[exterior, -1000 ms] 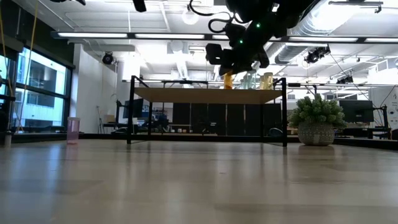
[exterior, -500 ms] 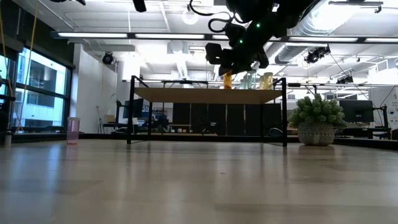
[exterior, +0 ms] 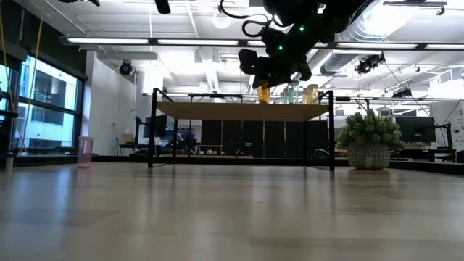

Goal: Pick and place medicine bottles onto shelf by color
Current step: Put the orange pill bottle onto the shelf aligned with the other orange pill bottles, then put the top left pink pill bottle on the shelf

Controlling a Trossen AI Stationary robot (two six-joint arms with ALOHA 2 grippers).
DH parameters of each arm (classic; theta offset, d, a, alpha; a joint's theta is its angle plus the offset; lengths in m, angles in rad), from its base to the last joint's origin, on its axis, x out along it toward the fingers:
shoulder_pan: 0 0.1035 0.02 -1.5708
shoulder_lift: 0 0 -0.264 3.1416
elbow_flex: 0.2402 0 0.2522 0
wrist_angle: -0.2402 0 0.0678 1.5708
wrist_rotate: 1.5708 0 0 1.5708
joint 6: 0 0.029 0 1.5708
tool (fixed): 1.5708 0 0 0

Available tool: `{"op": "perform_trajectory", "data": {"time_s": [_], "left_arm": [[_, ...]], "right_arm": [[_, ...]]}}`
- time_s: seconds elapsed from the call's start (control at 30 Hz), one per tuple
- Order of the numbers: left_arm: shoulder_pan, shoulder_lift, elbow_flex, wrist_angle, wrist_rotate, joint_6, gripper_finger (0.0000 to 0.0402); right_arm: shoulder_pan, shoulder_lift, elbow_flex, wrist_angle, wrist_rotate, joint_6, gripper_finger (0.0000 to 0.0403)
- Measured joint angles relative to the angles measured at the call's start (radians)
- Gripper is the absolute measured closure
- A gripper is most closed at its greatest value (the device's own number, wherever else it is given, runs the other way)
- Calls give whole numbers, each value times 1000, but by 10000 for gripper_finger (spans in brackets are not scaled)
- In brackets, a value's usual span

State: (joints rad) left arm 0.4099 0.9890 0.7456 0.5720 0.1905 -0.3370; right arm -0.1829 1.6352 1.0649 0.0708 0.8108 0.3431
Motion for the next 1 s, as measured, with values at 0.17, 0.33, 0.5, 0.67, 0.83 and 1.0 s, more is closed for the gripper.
{"op": "perform_trajectory", "data": {"time_s": [0.17,0.33,0.5,0.67,0.83,1.0], "left_arm": [[0,0,0,0,0,0,147],[0,0,0,0,0,0,147],[0,0,0,0,0,0,147],[0,0,0,0,0,0,147],[0,0,0,-4,0,0,147],[0,0,0,-9,0,0,147]], "right_arm": [[0,0,0,-1,0,0,295],[0,0,0,-1,0,-1,294],[0,0,0,0,-1,-2,267],[0,0,0,0,-5,16,224],[0,0,0,0,-7,19,193],[0,-10,1,4,-37,69,181]]}}
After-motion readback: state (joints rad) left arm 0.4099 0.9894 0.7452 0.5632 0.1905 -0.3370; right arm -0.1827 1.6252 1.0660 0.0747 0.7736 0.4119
